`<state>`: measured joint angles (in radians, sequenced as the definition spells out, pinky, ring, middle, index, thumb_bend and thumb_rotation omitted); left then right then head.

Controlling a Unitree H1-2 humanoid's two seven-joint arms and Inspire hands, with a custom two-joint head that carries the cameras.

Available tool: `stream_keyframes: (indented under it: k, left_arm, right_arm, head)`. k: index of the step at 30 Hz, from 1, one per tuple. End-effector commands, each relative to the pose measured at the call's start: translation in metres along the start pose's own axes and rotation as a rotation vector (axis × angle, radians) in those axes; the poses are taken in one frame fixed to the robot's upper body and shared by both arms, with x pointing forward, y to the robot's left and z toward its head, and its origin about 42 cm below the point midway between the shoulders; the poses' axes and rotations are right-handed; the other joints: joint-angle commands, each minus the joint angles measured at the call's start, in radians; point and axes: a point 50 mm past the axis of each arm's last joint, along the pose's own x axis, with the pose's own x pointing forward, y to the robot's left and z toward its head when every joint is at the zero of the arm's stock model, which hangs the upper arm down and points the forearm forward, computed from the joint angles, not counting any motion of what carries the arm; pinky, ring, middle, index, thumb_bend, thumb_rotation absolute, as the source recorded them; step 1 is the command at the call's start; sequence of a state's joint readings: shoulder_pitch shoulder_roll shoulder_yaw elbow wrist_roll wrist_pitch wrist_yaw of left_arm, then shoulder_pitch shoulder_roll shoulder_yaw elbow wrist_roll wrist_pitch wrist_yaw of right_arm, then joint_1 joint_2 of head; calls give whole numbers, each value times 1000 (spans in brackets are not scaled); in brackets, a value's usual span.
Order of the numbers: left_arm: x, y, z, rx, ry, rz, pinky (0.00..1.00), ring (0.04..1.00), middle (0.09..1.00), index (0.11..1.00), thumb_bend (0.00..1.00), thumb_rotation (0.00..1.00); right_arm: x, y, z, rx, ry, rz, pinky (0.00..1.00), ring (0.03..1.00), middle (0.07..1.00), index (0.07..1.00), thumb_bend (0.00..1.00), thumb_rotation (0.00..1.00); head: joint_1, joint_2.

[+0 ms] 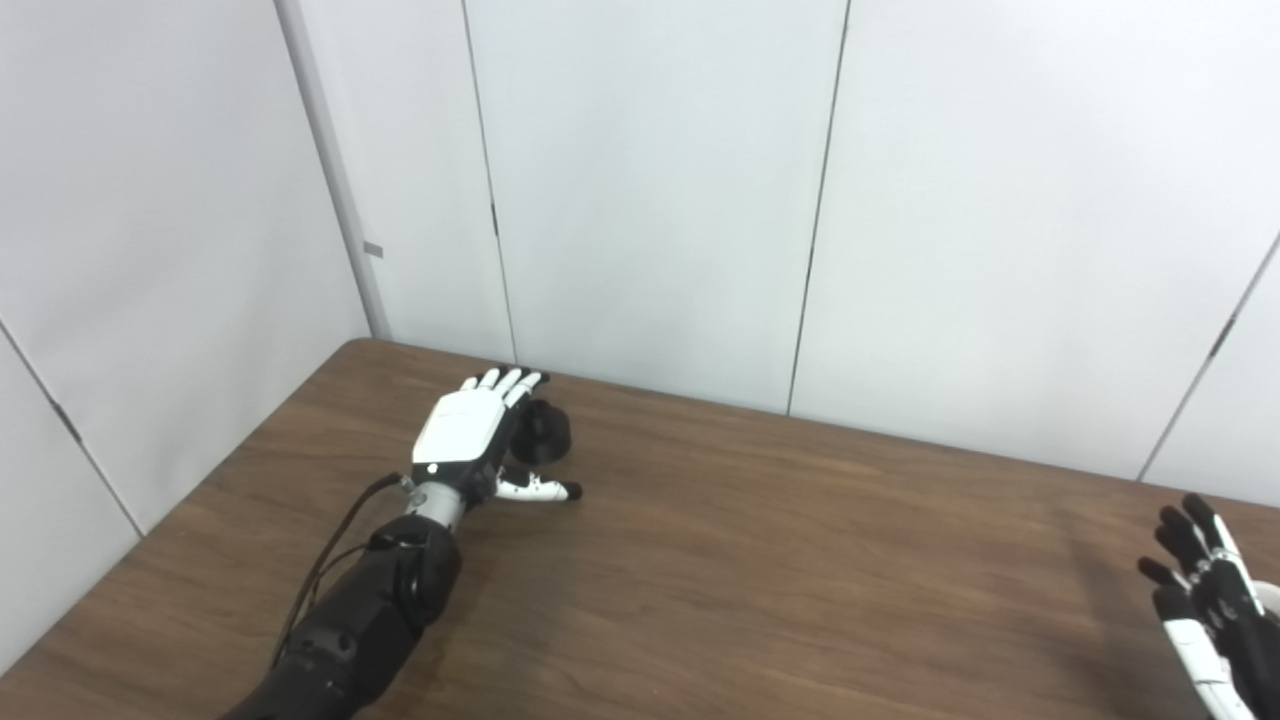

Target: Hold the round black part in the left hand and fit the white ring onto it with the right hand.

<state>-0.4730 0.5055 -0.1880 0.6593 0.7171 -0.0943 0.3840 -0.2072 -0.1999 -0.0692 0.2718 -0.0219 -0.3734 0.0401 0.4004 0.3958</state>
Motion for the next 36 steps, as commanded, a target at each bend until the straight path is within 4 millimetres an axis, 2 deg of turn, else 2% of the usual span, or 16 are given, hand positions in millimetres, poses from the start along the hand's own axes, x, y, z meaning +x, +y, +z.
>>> stream_keyframes:
  k: [1,5,8,16,20,24,29,36]
  left_arm:
    - [22,26,12,-8,-37,99,986,995,974,955,1000,408]
    - [23,32,10,-71,-10,142,989,992,967,975,1000,457]
    - [25,37,9,-105,8,158,997,999,975,996,1000,454]
    - [27,42,7,-110,16,162,979,995,979,1000,1000,450]
    - [26,45,5,-116,24,159,978,992,975,993,1000,421]
    - [27,47,1,-115,25,152,964,985,968,976,1000,422]
    - [29,53,-6,-139,38,112,976,984,969,955,1000,470]
    - [30,65,-20,-172,69,14,982,993,986,966,1000,511]
  right_arm:
    - [-51,3,-44,15,177,-10,883,942,941,962,584,811]
    - [-51,3,-44,30,176,-8,846,938,940,961,569,794]
    - [-51,3,-44,47,174,-7,851,940,940,961,571,770]
    - [-51,2,-44,30,177,-9,841,930,931,956,569,783]
    - [-51,2,-44,22,176,-2,915,955,938,958,592,806]
    - [-51,2,-41,24,175,-1,872,943,934,955,577,796]
    - [-52,2,-41,58,175,-1,856,952,945,959,551,745]
    - [-53,2,-37,40,165,-1,829,938,942,958,566,762]
  head:
    - [-3,4]
    - [-4,3]
    - [-3,3]
    - [-7,8]
    - [-9,16]
    - [-10,24]
    - [-10,29]
    - [-8,43]
